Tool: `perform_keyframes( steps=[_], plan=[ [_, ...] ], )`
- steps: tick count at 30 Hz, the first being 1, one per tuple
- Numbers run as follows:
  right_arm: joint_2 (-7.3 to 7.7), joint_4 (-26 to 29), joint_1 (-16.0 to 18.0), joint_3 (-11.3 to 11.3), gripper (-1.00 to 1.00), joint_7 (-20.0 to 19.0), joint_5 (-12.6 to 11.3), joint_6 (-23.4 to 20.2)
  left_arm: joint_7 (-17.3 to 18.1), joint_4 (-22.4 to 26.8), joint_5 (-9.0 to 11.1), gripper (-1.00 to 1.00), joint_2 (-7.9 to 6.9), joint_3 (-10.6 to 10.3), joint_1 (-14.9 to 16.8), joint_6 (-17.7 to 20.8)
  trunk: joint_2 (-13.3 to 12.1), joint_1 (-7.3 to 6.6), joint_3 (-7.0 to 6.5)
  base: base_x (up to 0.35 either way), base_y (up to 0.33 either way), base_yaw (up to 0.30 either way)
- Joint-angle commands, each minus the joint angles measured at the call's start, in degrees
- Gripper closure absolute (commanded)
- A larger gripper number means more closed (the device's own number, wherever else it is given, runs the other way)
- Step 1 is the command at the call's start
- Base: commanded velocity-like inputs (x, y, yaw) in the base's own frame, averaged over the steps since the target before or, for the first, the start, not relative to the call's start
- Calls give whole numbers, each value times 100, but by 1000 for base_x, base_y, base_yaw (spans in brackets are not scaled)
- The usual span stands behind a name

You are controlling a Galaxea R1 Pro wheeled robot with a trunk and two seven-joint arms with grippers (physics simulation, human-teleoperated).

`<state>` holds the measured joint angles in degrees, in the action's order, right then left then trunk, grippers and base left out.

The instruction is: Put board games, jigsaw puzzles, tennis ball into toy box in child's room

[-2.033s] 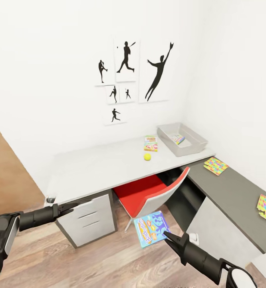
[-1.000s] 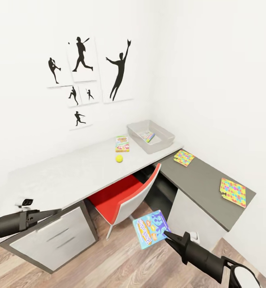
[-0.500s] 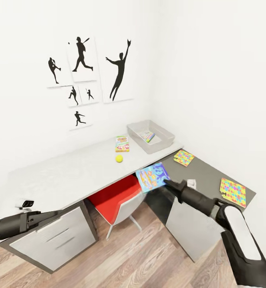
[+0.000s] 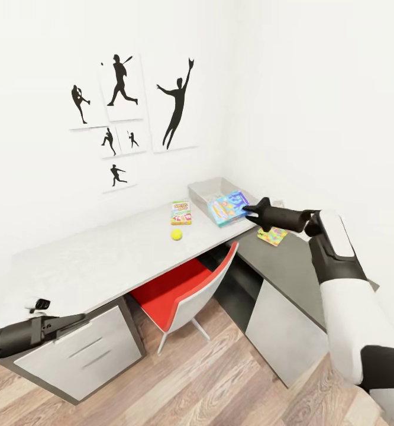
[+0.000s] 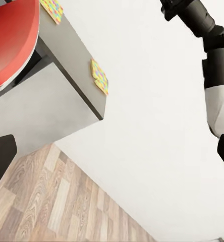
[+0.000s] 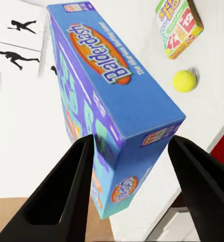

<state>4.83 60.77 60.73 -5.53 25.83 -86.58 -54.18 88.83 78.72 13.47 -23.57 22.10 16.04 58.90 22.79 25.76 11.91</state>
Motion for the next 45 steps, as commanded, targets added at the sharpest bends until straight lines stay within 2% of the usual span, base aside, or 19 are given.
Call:
perform_keyframes(
  steps=[1, 2, 5, 8, 12, 16, 20, 25, 29, 32, 45],
  plan=[
    [-5, -242, 148, -2, 100, 106, -121, -10, -2, -4, -3, -100, -1, -3, 4, 61, 13, 3, 12, 0, 0, 0],
    [-4, -726, 385, 5, 100, 169, -129, -27, -43, -11, -1, -100, 0, -6, 4, 60, 13, 3, 12, 0, 0, 0],
    [2, -1680, 753, -4, 100, 229, -155, -37, -100, -19, 4, -100, 1, -10, 4, 60, 13, 3, 12, 0, 0, 0],
    [1, -1972, 863, -8, 100, 245, -157, -38, -117, -22, 5, -100, 1, -9, 4, 60, 13, 3, 12, 0, 0, 0],
    [7, -2109, 913, -2, 100, 248, -148, -45, -125, -23, 6, -100, 2, -7, 4, 57, 13, 3, 12, 0, 0, 0],
    [-123, -2101, 856, -94, 100, 296, -121, -109, -209, 37, 1, -100, 131, 123, -125, -7, 13, 3, 12, 0, 0, 0],
    [-116, -2100, 855, -96, 100, 293, -162, -110, -210, 8, 4, -100, 171, 182, -254, -9, 13, 3, 12, 0, 0, 0],
    [48, -2093, 845, -57, 100, 288, -174, -114, -199, -152, 12, -100, 332, 342, -416, -9, 13, 3, 12, 0, 0, 0],
    [149, -2089, 844, -56, 100, 283, -175, -118, -192, -251, 7, -100, 448, 471, -419, -10, 13, 3, 12, 31, 11, 0],
    [155, -2088, 844, -54, 100, 282, -175, -119, -197, -256, 7, -100, 455, 568, -418, -9, 13, 3, 12, 172, 67, 0],
    [158, -2087, 844, -47, 100, 282, -176, -128, -199, -261, 6, -100, 457, 576, -418, -10, 13, 3, 12, 98, 9, 0]
  ],
)
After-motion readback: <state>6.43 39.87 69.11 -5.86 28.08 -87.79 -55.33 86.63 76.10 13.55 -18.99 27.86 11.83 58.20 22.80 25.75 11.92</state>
